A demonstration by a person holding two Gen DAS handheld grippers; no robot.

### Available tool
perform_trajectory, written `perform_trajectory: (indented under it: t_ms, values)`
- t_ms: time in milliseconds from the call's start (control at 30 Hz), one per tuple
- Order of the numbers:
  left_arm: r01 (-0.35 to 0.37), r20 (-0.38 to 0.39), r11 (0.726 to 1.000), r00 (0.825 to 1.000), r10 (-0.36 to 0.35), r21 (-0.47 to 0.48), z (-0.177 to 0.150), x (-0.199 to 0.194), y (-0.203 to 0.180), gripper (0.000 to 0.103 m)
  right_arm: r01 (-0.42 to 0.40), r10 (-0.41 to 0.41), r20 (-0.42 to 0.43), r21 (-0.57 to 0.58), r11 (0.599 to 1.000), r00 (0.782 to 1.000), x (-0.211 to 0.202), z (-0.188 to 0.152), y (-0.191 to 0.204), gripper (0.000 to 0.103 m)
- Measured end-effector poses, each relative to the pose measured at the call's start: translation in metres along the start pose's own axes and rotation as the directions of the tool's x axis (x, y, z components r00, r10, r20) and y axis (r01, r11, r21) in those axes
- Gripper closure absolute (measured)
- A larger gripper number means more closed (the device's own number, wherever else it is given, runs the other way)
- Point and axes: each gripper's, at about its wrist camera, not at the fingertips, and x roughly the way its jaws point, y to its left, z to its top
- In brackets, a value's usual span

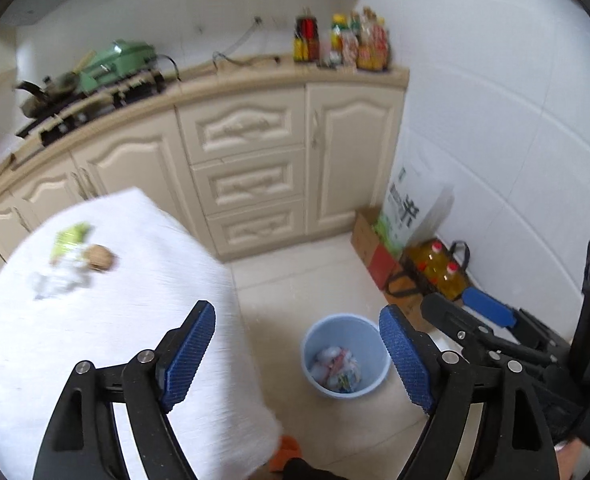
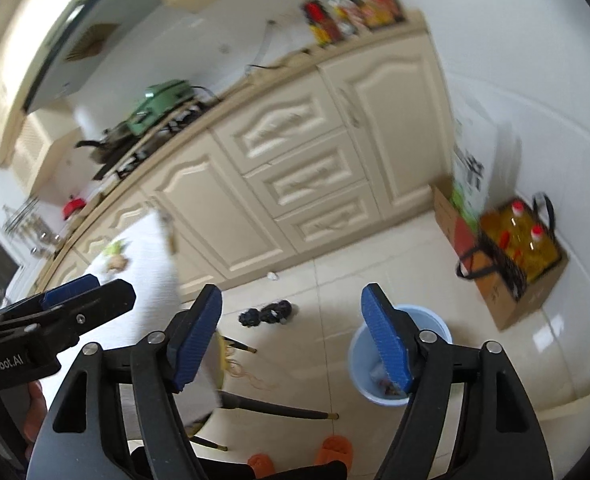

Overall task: Collect trash
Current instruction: 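Close the left tool on the small clear cup while the right tool grasps the bread roll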

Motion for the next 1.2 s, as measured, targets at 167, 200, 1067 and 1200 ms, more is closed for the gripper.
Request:
perform_trajectory:
  t_ms: [167,200,1067,1200]
  values:
    - [-0.061,0.058,0.998,0.996,0.063,-0.030,-0.023,-0.051,0.054,0.016,-0.058,0.058,-0.005,-0.129,0.990,0.998,0.001,0.010,0.073,0.022]
    - [-0.074,0.061,0.996,0.995,0.077,-0.044,-0.026,-0.057,0.067,0.016,-0.067,0.066,-0.012,-0.152,0.986,0.998,0.005,0.011,0.086,0.021]
    - [-0.217,-0.199,0.899,0.969,0.149,-0.381,-0.057,0.057,0.346,0.036,-0.179,-0.008,-0.346,-0.506,0.844,0.938,0.254,0.004,0.267,0.019]
    - [-0.210,-0.191,0.900,0.971,0.146,-0.382,-0.044,0.076,0.358,0.048,-0.195,-0.022,-0.367,-0.541,0.818,0.930,0.272,-0.001,0.275,0.023]
